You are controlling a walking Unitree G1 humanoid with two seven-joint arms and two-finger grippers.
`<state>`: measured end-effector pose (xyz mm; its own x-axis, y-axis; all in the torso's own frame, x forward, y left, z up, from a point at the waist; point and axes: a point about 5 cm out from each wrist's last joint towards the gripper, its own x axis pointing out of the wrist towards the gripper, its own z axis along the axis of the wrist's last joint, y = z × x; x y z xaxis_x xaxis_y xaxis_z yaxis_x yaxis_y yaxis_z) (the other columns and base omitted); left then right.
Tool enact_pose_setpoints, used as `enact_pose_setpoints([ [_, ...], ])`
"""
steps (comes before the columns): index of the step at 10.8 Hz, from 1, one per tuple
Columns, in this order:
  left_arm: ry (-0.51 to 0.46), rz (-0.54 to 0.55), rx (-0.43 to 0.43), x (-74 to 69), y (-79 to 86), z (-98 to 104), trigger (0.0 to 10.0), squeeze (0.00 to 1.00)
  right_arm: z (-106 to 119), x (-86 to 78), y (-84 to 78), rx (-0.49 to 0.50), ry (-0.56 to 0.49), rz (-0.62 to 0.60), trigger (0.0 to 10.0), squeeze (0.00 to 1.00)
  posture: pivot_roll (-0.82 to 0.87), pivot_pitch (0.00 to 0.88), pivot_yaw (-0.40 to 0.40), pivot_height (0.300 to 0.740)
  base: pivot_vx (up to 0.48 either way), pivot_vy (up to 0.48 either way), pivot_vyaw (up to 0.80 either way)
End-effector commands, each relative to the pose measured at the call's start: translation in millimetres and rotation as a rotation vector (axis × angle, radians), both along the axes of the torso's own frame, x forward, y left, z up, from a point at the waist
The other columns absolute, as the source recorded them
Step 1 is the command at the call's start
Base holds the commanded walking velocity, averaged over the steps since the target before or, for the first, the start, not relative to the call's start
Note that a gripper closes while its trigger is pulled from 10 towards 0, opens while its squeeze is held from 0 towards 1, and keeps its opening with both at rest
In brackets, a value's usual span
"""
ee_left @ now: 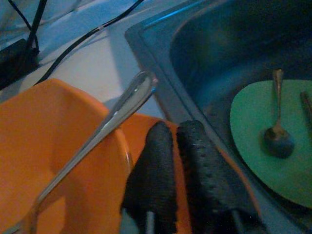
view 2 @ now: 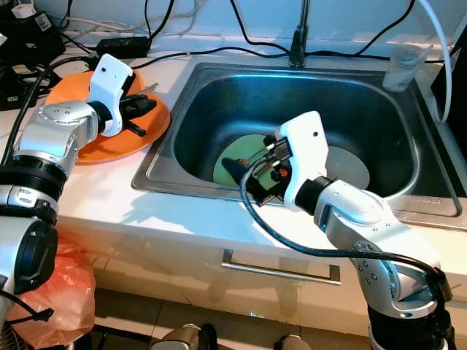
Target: Kitchen organization
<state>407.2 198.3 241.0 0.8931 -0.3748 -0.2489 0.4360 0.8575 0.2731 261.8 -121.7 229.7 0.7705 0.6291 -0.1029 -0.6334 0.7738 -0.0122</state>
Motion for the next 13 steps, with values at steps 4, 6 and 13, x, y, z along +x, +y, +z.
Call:
enact_pose_setpoints([
  [4, -0.025, -0.021, -0.020, -5.0, 3.7, 11, 10.0, 1.00, 4, 0.1, 3.1, -0.001, -0.027, 0.020, 10.0, 0.00, -0.13, 0.076, 0.074, 0.740, 0.000, 0.000, 0.00],
  [6, -0.044, -0.020, -0.008, -6.0, 2.1, 15, 10.0, 1.00, 4, 0.0, 3.5, 0.001, -0.025, 0.021, 10.0, 0.00, -0.12, 0.076, 0.076, 0.740, 0.000, 0.000, 0.00],
  [13, -0.272, 0.017, 0.233, -2.1, -10.7, 19, 10.0, 1.00, 2, -0.8, 6.1, 0.015, -0.024, 0.018, 10.0, 0.00, -0.12, 0.084, 0.089, 0.740, 0.000, 0.000, 0.00],
])
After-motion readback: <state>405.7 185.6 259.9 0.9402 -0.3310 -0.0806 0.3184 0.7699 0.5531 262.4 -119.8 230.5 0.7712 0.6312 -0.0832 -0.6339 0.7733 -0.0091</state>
